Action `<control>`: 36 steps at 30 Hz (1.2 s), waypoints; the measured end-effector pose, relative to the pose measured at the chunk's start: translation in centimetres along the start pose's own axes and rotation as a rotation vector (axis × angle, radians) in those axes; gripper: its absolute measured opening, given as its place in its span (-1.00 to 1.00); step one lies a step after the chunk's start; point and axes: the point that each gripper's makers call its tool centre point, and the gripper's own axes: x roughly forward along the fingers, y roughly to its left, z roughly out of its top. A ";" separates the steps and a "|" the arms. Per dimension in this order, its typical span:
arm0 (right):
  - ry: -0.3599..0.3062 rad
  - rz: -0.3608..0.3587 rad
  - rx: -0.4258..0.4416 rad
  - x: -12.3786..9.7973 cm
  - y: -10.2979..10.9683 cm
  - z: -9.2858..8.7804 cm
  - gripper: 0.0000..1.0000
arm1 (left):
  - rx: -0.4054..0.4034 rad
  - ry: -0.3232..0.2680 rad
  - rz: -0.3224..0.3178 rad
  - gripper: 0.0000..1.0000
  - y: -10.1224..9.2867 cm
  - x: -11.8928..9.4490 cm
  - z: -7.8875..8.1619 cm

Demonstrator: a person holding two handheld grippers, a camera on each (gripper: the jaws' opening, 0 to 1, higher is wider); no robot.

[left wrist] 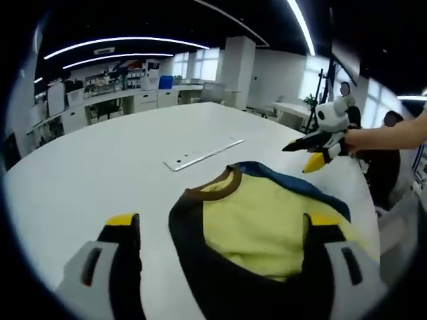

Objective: Fold the garment on the visible template until the final outline fits inside the template.

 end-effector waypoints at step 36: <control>-0.048 -0.090 0.217 -11.6 4.8 -9.4 0.62 | 0.018 -0.071 0.038 0.81 -8.3 -13.4 -4.6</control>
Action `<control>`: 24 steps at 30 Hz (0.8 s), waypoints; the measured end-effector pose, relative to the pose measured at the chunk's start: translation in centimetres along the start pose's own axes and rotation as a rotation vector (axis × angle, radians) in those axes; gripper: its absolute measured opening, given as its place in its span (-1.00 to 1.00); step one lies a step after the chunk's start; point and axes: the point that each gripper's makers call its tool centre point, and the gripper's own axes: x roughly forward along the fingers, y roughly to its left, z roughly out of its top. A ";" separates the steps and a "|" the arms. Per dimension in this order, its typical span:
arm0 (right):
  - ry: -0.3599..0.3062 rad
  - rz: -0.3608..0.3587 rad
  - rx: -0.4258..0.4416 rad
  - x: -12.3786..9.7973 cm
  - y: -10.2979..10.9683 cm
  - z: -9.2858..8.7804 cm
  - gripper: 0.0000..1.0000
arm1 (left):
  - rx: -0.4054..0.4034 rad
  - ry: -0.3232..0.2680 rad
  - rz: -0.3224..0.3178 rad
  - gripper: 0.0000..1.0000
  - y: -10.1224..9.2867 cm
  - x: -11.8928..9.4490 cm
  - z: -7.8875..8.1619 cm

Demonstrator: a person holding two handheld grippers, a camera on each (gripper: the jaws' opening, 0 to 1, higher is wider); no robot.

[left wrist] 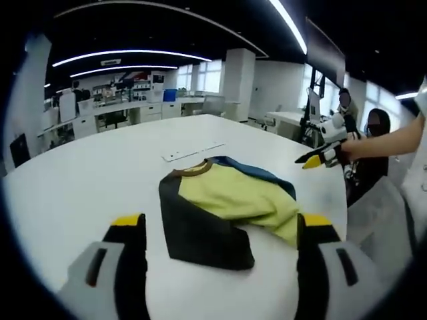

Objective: Fold the garment on the visible template until the final outline fits inside the template.

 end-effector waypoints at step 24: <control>0.115 0.098 0.162 4.8 4.5 -6.1 -0.53 | -0.059 -0.008 -0.010 0.78 0.0 -0.5 -1.1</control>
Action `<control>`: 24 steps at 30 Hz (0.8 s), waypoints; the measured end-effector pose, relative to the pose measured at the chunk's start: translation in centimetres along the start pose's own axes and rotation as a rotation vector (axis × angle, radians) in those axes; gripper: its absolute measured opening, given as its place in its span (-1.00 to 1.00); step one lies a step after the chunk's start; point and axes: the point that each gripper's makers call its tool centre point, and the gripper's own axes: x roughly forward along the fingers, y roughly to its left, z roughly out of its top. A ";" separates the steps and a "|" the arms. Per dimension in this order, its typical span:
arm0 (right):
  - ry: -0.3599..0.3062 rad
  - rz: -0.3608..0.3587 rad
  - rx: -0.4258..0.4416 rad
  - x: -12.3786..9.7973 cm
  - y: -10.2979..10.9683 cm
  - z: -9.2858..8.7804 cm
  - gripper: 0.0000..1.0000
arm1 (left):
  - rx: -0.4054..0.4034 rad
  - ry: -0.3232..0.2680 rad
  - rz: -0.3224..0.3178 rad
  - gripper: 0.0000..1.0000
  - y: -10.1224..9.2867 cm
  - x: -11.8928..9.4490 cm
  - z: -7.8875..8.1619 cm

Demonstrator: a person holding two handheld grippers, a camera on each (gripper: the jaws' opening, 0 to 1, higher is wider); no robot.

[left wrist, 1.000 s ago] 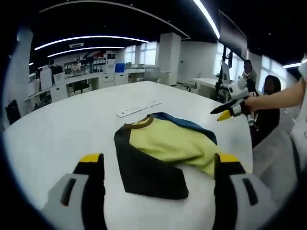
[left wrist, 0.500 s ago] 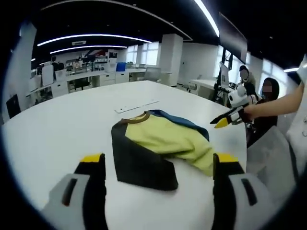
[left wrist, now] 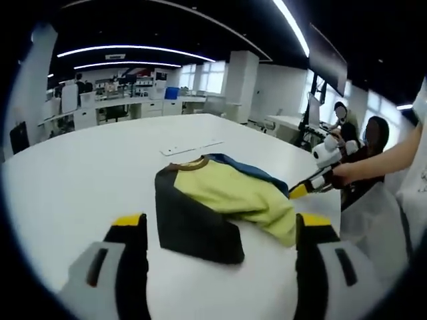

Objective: Fold the garment on the visible template until the final outline fits inside the template.

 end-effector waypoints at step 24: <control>-0.154 -0.025 0.025 -2.2 0.9 4.3 -1.00 | -0.033 0.002 0.003 0.73 -0.3 -0.4 -1.1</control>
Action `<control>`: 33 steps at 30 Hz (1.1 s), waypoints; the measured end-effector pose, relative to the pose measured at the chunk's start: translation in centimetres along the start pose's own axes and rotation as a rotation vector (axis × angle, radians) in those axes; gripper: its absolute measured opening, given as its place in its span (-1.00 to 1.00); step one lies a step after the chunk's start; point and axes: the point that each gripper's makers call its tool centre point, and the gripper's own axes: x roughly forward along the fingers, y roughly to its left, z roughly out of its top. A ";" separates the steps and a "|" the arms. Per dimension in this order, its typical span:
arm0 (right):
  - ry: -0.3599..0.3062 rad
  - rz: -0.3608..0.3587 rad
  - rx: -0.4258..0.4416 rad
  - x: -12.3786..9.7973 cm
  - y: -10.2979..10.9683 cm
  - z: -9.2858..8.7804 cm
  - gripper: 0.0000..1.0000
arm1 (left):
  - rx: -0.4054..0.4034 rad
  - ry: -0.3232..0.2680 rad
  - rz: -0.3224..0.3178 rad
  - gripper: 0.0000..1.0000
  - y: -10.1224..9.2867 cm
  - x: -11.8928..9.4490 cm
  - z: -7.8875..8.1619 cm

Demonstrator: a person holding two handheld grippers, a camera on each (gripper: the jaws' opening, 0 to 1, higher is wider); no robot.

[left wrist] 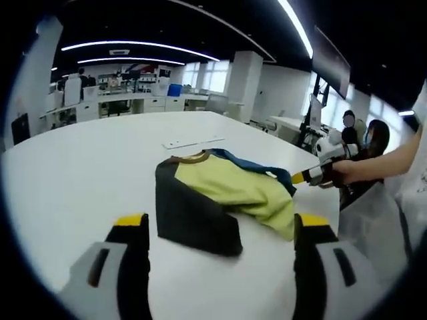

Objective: Fold the garment on the visible template until the final outline fits inside the template.

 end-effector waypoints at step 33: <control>0.113 0.066 -0.268 5.8 7.1 -0.9 -1.00 | -0.028 -0.009 0.006 0.71 0.1 -0.1 -0.5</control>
